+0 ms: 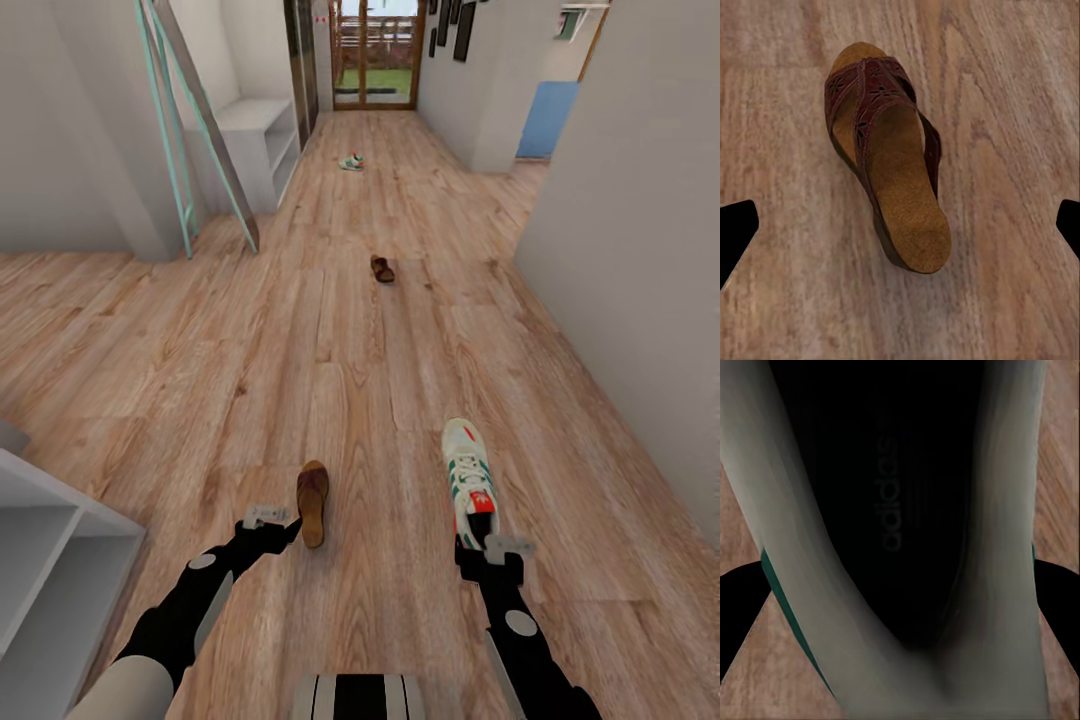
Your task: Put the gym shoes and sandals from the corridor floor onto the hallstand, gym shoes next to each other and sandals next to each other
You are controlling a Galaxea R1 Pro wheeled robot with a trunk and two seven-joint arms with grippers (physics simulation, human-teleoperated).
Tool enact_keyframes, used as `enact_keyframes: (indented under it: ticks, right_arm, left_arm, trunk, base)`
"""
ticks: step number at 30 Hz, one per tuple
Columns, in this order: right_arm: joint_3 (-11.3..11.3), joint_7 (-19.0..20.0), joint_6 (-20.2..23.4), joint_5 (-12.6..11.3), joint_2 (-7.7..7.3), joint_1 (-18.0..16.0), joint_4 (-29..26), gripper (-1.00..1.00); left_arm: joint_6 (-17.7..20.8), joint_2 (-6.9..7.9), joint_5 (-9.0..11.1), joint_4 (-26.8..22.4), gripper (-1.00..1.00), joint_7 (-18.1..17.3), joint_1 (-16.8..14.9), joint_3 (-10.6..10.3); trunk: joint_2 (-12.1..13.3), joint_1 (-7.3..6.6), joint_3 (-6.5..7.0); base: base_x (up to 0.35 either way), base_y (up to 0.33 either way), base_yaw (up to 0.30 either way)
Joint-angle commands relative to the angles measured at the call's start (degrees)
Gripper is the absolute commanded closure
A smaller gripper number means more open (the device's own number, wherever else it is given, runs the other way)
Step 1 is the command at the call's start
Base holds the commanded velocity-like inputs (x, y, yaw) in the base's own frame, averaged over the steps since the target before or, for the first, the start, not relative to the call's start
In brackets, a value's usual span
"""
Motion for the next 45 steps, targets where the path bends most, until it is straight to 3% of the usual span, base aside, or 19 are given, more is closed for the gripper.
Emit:
enact_keyframes:
  ticks: [1,5,9,19,27,32,35,39,45]
  right_arm:
    - [0.3,-0.1,0.4,1.8,0.04,0.0,-1.4,1.00]
    - [1.0,0.0,0.5,4.2,0.05,0.0,-4.3,1.00]
    - [1.4,0.1,0.6,5.0,0.14,0.0,-5.5,1.00]
    - [1.6,0.6,0.7,5.4,0.16,0.2,-5.1,1.00]
    - [1.8,1.0,0.7,5.4,0.23,0.2,-3.6,1.00]
    - [3.9,1.0,0.8,5.4,0.42,0.3,-2.9,1.00]
    - [6.2,1.0,0.7,5.4,0.47,0.3,-2.6,1.00]
    - [7.0,1.0,0.7,5.3,0.39,0.3,-2.9,1.00]
    - [7.0,1.9,0.8,5.3,0.08,0.3,-3.3,1.00]
  left_arm:
    - [0.1,-0.04,0.0,0.4,-1.00,1.0,0.1,0.1]
    - [-2.1,-0.27,0.0,2.5,-1.00,2.9,0.2,0.2]
    - [-5.5,-0.46,0.0,4.4,-1.00,3.6,0.2,0.3]
    - [-8.0,-0.50,0.2,6.6,-1.00,5.9,0.2,0.4]
    - [-8.4,-0.81,0.3,7.1,-1.00,11.8,0.2,0.2]
    - [-8.4,-0.84,0.6,7.1,-1.00,13.4,0.2,0.3]
    - [-8.4,-0.81,0.6,7.1,-1.00,14.1,0.2,0.4]
    - [-8.5,-0.82,0.6,7.2,-1.00,19.6,0.2,0.4]
    - [-8.5,-1.24,0.5,7.4,-1.00,23.8,0.2,0.2]
  trunk:
    - [0.0,-0.03,0.27]
    - [0.1,-0.13,1.50]
    - [0.1,-0.24,2.72]
    - [0.2,-0.49,5.80]
    - [0.4,-0.70,8.26]
    - [0.4,-0.83,9.80]
    - [0.5,-0.91,10.73]
    - [0.5,-1.01,11.88]
    - [0.6,-1.16,13.30]
  base:
    - [0.000,0.000,-0.135]
    - [0.000,0.000,-0.131]
    - [0.000,0.000,-0.126]
    - [0.000,0.000,-0.103]
    - [0.000,0.000,-0.086]
    - [0.000,0.000,-0.080]
    - [0.000,0.000,-0.078]
    - [0.000,0.000,-0.059]
    - [0.000,0.000,-0.013]
